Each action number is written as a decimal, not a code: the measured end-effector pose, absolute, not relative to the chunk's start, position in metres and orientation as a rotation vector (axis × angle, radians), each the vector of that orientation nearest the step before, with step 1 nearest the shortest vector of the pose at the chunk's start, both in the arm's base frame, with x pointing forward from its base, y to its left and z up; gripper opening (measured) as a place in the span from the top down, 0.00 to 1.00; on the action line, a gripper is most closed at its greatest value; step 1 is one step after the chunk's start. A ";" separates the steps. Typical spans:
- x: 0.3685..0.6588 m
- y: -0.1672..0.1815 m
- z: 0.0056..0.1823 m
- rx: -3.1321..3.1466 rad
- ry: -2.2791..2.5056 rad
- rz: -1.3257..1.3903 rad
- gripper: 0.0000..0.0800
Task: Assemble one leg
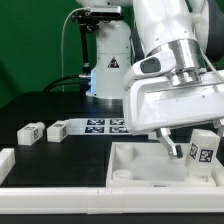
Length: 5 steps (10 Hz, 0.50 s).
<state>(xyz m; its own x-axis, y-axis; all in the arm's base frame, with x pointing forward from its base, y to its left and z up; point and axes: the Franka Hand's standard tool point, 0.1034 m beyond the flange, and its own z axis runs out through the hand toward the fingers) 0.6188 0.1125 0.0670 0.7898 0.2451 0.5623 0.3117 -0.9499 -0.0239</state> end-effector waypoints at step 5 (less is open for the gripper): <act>0.619 0.112 0.067 -2.862 -0.447 -0.875 0.19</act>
Offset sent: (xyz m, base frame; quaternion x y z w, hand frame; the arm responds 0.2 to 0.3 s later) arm 0.0000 0.0000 0.0000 0.0000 0.0000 0.0000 1.0000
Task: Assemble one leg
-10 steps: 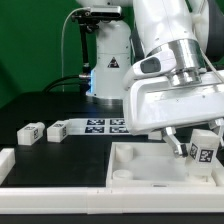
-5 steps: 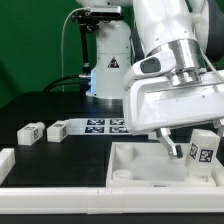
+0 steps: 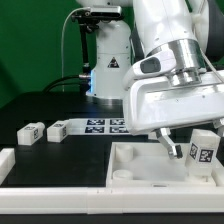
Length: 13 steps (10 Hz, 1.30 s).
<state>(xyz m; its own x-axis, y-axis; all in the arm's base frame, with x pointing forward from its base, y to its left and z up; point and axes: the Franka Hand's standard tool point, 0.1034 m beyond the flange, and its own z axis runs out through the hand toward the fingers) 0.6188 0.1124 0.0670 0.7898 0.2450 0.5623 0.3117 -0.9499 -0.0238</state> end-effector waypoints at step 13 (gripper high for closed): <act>0.617 0.110 0.081 -2.931 -0.442 -0.202 0.19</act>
Offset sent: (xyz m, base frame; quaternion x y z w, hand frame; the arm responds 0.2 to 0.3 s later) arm 0.0040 -0.0183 0.0085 -0.0151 -0.0937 0.0016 0.9955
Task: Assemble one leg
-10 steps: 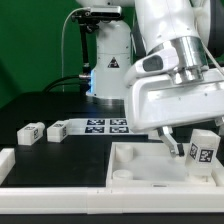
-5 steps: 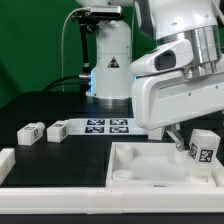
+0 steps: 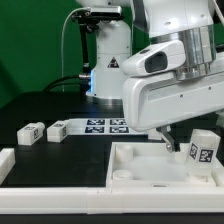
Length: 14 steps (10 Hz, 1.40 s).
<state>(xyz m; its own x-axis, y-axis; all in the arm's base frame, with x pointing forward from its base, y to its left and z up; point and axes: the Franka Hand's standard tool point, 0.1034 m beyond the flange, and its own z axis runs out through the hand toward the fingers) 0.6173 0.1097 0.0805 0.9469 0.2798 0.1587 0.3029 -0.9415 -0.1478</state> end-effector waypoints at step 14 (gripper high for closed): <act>0.620 0.121 0.076 -3.027 -0.288 -0.291 0.64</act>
Offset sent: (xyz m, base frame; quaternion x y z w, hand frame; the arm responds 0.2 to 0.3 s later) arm 0.0102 -0.0330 0.0009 -0.2209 0.0329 0.0838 0.9711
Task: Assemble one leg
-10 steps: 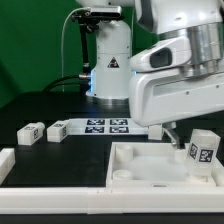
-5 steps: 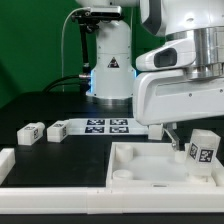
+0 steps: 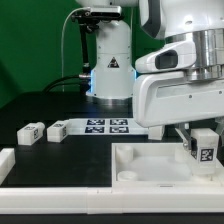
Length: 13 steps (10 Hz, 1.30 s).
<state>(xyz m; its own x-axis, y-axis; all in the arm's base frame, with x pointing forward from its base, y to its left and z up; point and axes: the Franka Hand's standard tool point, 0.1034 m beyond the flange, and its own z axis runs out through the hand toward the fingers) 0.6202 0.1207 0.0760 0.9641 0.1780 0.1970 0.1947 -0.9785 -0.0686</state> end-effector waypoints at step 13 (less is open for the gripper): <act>0.617 0.116 0.073 -2.652 1.240 -0.231 0.63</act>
Offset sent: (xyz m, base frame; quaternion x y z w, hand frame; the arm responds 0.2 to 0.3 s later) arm 0.0000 0.0000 0.0000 0.0000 0.0000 0.0899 0.9960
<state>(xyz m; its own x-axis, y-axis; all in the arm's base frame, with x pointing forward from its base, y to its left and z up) 0.6173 0.1159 0.0734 0.6349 -0.7706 0.0547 -0.7386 -0.6263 -0.2497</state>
